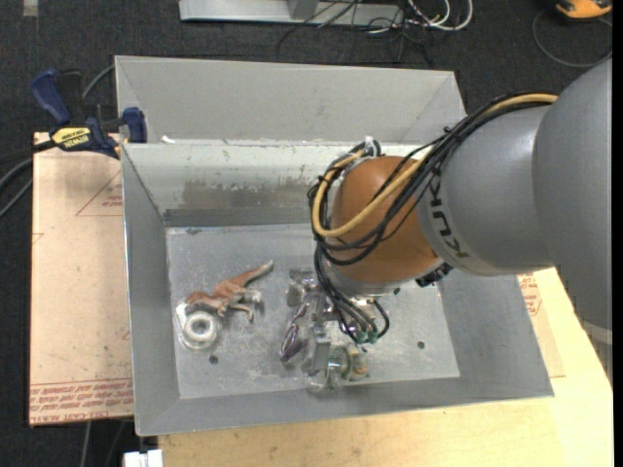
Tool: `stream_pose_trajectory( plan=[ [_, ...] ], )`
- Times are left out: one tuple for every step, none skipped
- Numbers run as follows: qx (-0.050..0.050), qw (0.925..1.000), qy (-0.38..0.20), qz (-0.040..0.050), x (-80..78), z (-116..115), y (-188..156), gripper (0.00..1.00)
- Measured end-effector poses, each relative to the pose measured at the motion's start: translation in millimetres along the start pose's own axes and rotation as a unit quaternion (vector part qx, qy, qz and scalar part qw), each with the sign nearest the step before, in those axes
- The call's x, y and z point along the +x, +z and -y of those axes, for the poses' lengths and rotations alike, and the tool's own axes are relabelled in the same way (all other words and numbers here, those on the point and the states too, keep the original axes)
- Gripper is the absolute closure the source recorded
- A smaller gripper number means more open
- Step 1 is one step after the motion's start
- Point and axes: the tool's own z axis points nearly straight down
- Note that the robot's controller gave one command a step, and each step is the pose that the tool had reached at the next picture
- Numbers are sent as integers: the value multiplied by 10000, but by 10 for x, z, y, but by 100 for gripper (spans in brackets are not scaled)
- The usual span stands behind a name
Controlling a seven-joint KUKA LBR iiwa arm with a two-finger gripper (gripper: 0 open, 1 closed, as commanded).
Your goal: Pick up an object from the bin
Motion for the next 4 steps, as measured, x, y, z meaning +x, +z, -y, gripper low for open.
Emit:
stream_pose_trajectory(
  plan=[
    [12, 9965, 832, -79, 76, 134, 414, 0],
    [4, 9992, 389, -23, 61, 122, 475, 0],
    [15, 9721, 2345, -57, 96, 753, 449, 0],
    [-3, 9998, 211, -10, -27, 774, 431, 100]
  ],
)
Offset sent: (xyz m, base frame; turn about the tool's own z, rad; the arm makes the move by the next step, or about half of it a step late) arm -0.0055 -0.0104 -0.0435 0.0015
